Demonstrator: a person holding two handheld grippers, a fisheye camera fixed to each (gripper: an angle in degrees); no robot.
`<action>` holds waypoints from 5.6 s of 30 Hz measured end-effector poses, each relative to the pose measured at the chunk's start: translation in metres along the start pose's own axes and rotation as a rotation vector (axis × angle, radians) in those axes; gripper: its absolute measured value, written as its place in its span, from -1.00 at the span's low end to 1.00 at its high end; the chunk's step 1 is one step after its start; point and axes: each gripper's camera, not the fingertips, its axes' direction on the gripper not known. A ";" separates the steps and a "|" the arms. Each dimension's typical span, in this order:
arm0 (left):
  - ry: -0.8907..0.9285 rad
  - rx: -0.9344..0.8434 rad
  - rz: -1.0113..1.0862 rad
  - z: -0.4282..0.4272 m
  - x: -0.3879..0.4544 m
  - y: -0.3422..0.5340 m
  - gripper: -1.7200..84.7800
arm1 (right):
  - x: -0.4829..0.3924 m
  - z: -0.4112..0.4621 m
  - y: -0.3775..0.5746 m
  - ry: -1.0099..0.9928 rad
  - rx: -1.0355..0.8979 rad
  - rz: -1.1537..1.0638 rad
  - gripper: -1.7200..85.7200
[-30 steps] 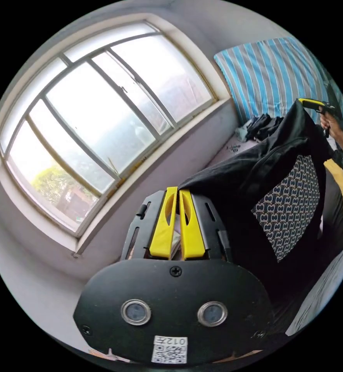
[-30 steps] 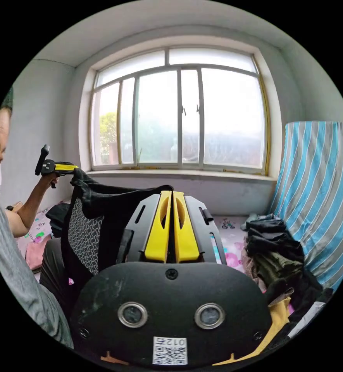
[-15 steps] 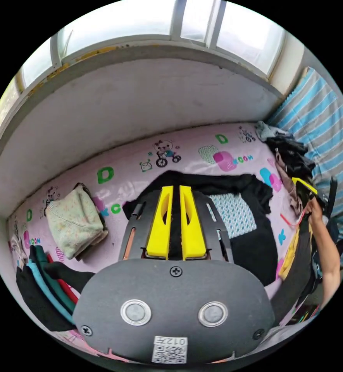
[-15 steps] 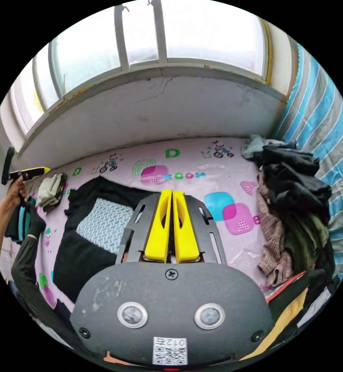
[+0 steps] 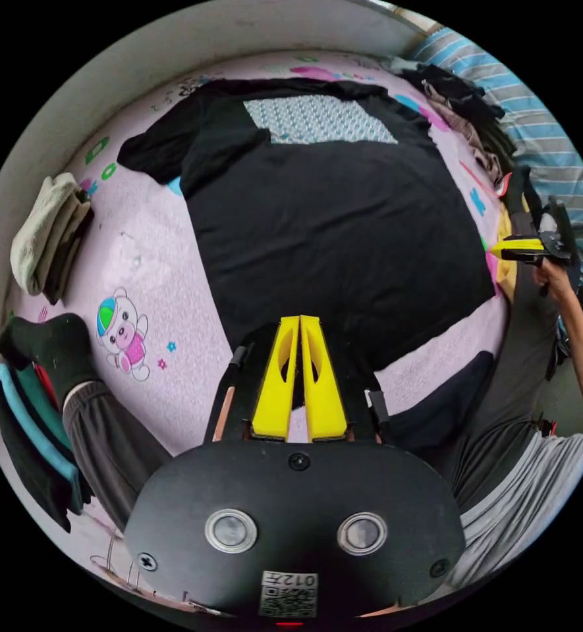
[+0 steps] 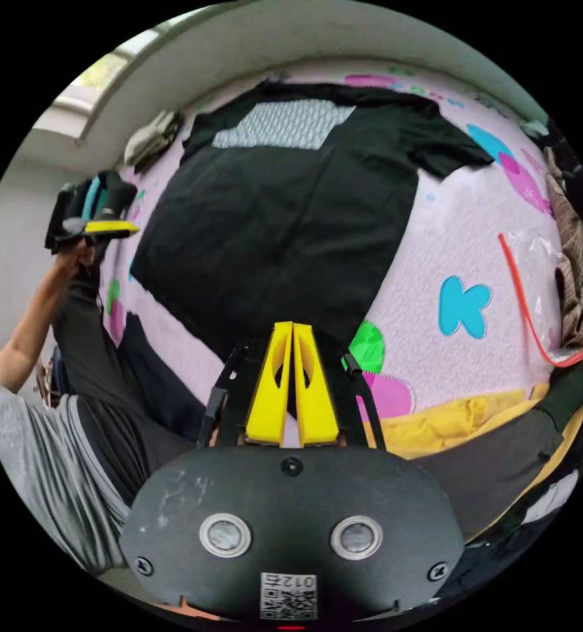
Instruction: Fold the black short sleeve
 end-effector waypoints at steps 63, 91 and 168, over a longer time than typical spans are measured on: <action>-0.180 -0.337 0.118 0.155 -0.053 -0.163 -0.94 | 0.159 0.142 -0.101 0.231 -0.370 -0.126 -0.98; -0.117 -0.569 0.160 0.118 -0.093 -0.138 -0.94 | 0.100 0.156 -0.061 0.382 -0.482 -0.256 -0.98; 0.648 0.341 -0.385 -0.142 -0.528 -0.481 -0.95 | 0.201 -0.126 -0.478 0.275 0.242 -0.483 -0.98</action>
